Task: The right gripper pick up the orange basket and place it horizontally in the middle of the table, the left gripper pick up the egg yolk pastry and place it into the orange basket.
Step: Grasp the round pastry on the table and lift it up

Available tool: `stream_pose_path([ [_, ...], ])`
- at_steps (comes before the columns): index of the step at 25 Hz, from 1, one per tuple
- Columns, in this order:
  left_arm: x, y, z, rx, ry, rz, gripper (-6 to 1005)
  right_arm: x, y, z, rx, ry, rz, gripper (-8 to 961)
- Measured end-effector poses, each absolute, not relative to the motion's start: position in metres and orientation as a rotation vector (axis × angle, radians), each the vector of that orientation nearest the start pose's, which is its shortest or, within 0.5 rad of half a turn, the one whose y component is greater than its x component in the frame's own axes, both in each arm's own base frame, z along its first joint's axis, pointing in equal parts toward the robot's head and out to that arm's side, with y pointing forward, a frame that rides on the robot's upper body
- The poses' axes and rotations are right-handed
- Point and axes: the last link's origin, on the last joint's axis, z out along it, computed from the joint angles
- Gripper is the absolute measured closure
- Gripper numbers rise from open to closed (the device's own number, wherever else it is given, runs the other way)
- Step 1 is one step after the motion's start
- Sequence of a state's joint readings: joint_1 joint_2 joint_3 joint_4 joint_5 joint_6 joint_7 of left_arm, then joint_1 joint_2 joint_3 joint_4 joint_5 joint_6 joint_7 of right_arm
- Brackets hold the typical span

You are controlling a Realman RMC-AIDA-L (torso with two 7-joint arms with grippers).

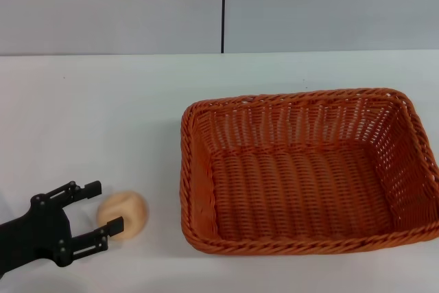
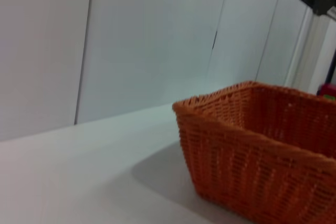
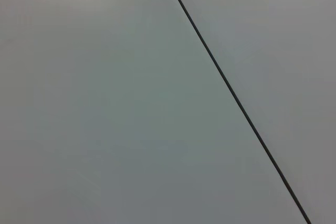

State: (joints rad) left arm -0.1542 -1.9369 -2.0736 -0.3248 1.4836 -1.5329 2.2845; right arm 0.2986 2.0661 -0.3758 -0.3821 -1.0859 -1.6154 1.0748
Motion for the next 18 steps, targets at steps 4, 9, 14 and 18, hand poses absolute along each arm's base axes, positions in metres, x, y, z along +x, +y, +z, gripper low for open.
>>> stream_pose_path([
  [4, -0.3722, 0.1973, -0.0072, -2.54, -0.656, -0.678, 206, 0.3409, 0.282, 0.1114, -1.454, 0.577, 1.356, 459],
  [9, -0.3735, 0.1972, -0.0112, -2.56, -0.666, -0.648, 206, 0.3412, 0.2823, 0.111, -1.455, 0.58, 1.354, 459],
  [14, -0.3728, 0.1978, -0.0124, -2.569, -0.664, -0.645, 256, 0.3413, 0.2823, 0.1108, -1.455, 0.581, 1.353, 459],
  [18, -0.372, 0.1977, -0.0121, -2.57, -0.658, -0.65, 357, 0.3416, 0.2825, 0.111, -1.455, 0.581, 1.35, 458],
])
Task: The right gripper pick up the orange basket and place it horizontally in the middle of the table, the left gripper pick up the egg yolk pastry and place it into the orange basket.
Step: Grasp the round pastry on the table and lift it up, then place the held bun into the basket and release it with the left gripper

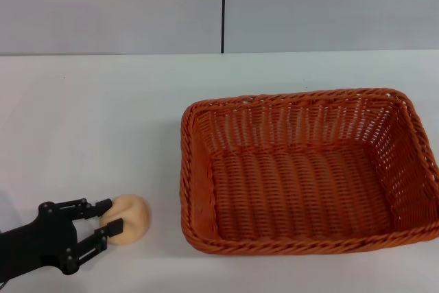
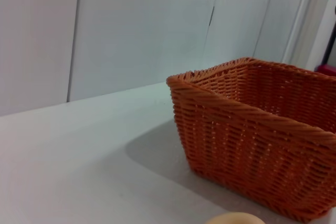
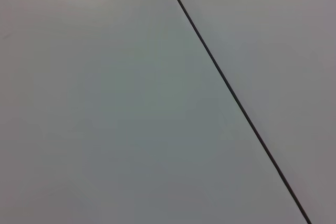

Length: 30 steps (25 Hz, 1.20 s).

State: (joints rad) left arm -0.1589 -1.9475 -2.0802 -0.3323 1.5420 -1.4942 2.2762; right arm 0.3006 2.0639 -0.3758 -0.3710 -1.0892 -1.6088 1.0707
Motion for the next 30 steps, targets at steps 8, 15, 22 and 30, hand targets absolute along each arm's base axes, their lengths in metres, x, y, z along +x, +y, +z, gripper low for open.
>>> stream_pose_path([
  [8, -0.371, 0.199, -0.013, -2.569, -0.645, -0.65, 616, 0.343, 0.282, 0.111, -1.454, 0.581, 1.342, 458],
  [15, -0.368, 0.207, -0.001, -2.484, -0.633, -0.718, 861, 0.343, 0.282, 0.111, -1.455, 0.582, 1.34, 458],
  [22, -0.357, 0.217, 0.032, -2.201, -0.595, -0.958, 897, 0.345, 0.279, 0.107, -1.459, 0.593, 1.335, 458],
  [30, -0.296, 0.235, 0.0, -2.367, -0.471, -1.251, 938, 0.344, 0.279, 0.099, -1.48, 0.621, 1.334, 458],
])
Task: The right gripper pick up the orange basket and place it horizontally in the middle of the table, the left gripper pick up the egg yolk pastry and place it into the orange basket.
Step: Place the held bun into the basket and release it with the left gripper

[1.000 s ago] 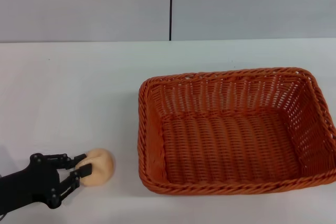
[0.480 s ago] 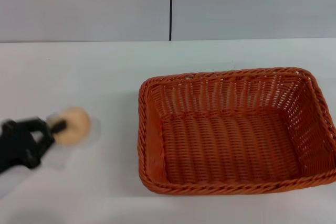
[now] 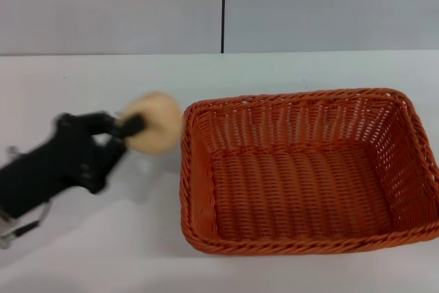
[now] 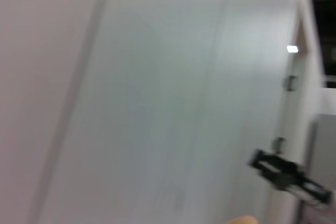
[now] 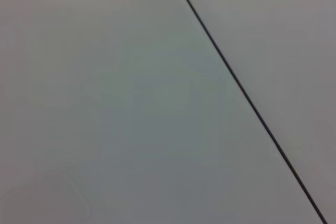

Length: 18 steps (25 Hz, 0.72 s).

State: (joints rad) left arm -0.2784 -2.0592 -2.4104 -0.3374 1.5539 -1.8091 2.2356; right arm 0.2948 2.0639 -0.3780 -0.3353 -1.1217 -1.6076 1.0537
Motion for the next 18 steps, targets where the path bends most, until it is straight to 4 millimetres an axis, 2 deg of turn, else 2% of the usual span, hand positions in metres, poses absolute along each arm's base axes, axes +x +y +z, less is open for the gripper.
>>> stream_pose_path([
  [6, -0.267, 0.246, -0.027, -2.582, -0.415, -1.278, 945, 0.343, 0.28, 0.093, -1.489, 0.627, 1.329, 459],
  [16, -0.266, 0.248, -0.028, -2.57, -0.411, -1.279, 948, 0.345, 0.281, 0.092, -1.49, 0.635, 1.319, 459],
  [18, -0.267, 0.248, -0.027, -2.567, -0.411, -1.28, 896, 0.344, 0.282, 0.091, -1.498, 0.63, 1.315, 459],
])
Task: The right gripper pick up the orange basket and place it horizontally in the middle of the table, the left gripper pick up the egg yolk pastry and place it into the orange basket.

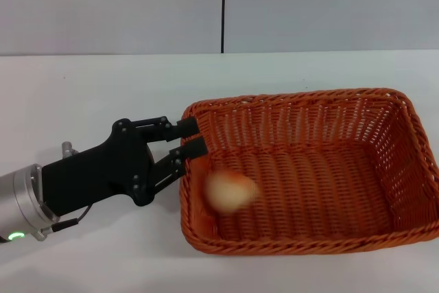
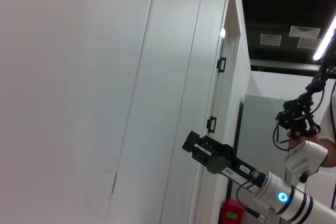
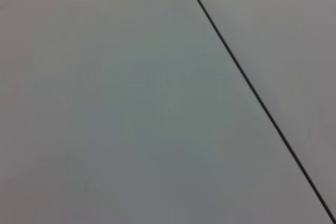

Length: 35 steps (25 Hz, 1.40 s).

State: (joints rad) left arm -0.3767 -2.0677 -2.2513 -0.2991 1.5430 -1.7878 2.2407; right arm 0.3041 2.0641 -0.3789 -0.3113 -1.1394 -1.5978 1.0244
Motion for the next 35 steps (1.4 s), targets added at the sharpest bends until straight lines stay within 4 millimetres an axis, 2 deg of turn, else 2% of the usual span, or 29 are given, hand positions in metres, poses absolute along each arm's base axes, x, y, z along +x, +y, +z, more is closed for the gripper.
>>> stream_pose_path([
  [7, -0.268, 0.248, -0.026, -2.556, -0.412, -1.281, 712, 0.342, 0.286, 0.089, -1.502, 0.632, 1.309, 459],
  [12, -0.276, 0.252, -0.013, -2.43, -0.436, -1.286, 567, 0.342, 0.286, 0.089, -1.501, 0.633, 1.307, 459],
  [13, -0.285, 0.255, -0.003, -2.33, -0.456, -1.281, 568, 0.342, 0.286, 0.09, -1.499, 0.634, 1.306, 459],
  [15, -0.288, 0.255, 0.0, -2.294, -0.465, -1.277, 571, 0.343, 0.286, 0.09, -1.497, 0.634, 1.305, 459],
  [18, -0.306, 0.255, 0.021, -2.092, -0.483, -1.256, 575, 0.344, 0.286, 0.091, -1.492, 0.633, 1.304, 459],
  [19, -0.306, 0.255, 0.021, -2.092, -0.483, -1.256, 575, 0.344, 0.286, 0.091, -1.492, 0.633, 1.304, 459],
  [20, -0.315, 0.253, 0.032, -1.976, -0.477, -1.249, 575, 0.344, 0.286, 0.091, -1.491, 0.633, 1.303, 459],
  [21, -0.315, 0.253, 0.032, -1.976, -0.477, -1.249, 576, 0.344, 0.286, 0.092, -1.486, 0.634, 1.303, 459],
  [23, -0.325, 0.249, 0.043, -1.788, -0.468, -1.248, 576, 0.346, 0.286, 0.093, -1.475, 0.639, 1.298, 459],
  [24, -0.325, 0.249, 0.043, -1.788, -0.468, -1.248, 576, 0.346, 0.286, 0.093, -1.475, 0.639, 1.298, 459],
  [28, -0.337, 0.245, 0.054, -1.524, -0.436, -1.209, 577, 0.349, 0.287, 0.097, -1.433, 0.639, 1.296, 458],
  [35, -0.335, 0.251, 0.059, -1.458, -0.421, -1.22, 579, 0.351, 0.292, 0.103, -1.399, 0.642, 1.283, 458],
])
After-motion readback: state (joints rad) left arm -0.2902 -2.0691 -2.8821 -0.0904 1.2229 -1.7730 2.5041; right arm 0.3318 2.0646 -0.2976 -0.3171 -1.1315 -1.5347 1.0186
